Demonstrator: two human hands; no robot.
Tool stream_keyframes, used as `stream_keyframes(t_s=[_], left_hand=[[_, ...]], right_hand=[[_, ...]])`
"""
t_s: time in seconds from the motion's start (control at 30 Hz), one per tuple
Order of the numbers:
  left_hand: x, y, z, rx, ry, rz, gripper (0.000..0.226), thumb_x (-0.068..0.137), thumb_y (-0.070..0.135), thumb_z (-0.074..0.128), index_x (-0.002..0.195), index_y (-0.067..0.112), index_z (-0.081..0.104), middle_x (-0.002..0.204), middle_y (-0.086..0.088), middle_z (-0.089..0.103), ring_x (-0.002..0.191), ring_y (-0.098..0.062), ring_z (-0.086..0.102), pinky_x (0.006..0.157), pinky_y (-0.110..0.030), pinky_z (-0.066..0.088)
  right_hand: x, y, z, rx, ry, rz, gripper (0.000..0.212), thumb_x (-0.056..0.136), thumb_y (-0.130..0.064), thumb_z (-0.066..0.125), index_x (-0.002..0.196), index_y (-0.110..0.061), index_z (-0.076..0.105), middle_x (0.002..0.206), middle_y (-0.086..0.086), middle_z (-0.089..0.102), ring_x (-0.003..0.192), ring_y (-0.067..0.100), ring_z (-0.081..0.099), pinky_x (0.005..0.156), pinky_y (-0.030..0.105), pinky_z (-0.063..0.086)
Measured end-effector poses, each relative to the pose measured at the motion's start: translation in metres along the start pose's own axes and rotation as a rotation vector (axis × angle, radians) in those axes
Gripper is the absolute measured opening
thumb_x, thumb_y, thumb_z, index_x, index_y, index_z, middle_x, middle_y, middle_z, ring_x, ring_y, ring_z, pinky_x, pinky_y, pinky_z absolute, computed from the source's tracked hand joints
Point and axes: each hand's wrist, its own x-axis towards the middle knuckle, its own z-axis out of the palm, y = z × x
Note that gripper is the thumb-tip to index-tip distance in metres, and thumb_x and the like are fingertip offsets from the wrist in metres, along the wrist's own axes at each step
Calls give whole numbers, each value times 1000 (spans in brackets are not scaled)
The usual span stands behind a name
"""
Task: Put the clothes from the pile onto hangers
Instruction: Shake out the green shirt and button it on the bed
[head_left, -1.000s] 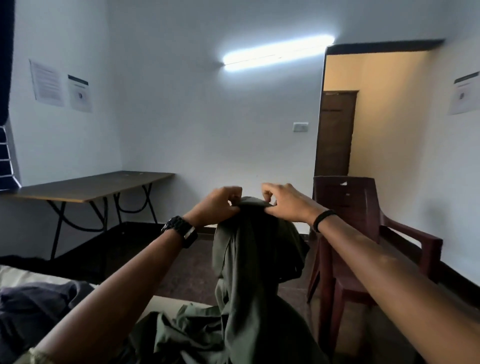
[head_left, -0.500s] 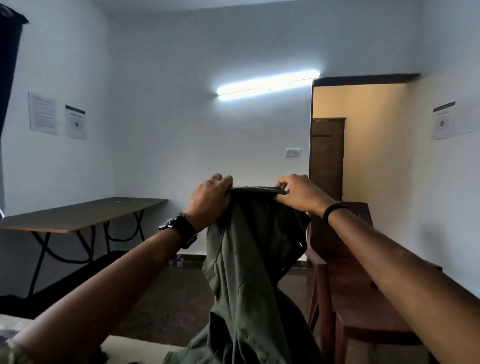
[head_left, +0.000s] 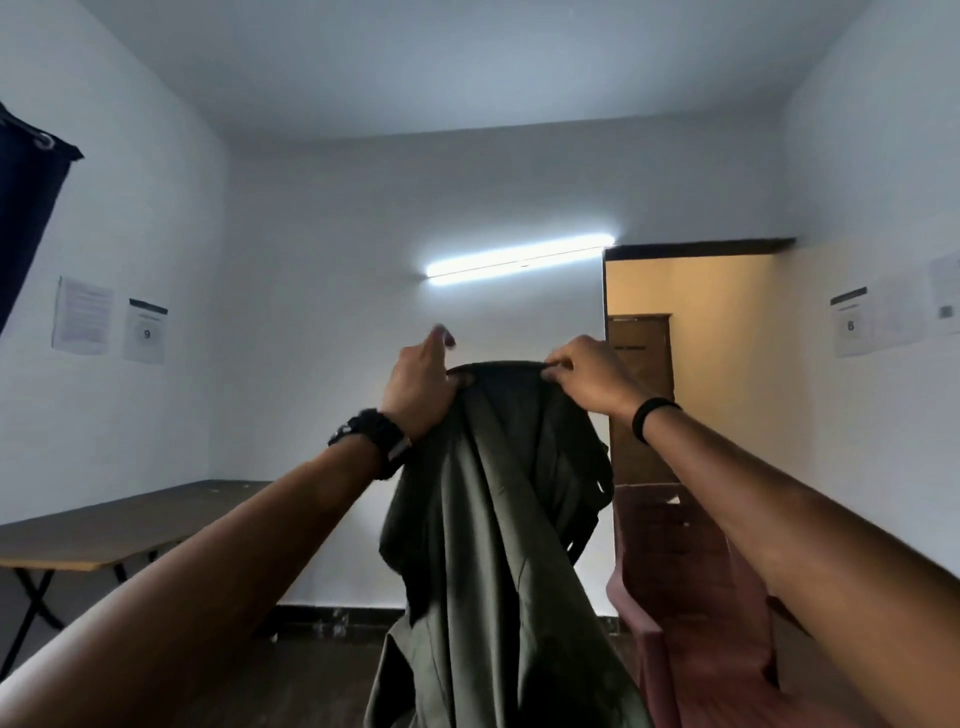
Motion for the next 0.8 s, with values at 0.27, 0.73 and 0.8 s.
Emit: stream_keyframes(t_s=[0.27, 0.73, 0.8], left_hand=[[-39, -16, 34, 360, -208, 383, 30, 94, 15, 46, 124, 20, 48, 118, -6, 46, 95, -28, 58, 79, -39, 50], [53, 25, -30, 343, -234, 113, 37, 92, 5, 35, 125, 11, 50, 92, -17, 64, 71, -31, 67, 54, -28, 50], [67, 30, -53, 356, -198, 18, 30, 90, 4, 38, 107, 2, 63, 86, -15, 67, 65, -28, 67, 52, -28, 52]], right_hand=[[29, -10, -54, -116, 142, -124, 31, 83, 14, 39, 73, -11, 54, 71, -1, 51, 69, 18, 50, 63, 25, 37], [34, -4, -54, -422, -68, 235, 45, 92, -3, 48, 135, -3, 34, 126, 18, 46, 101, 34, 58, 68, 30, 46], [36, -4, -61, -417, -140, 265, 38, 92, -2, 50, 130, -2, 45, 122, 18, 55, 99, 32, 61, 70, 30, 53]])
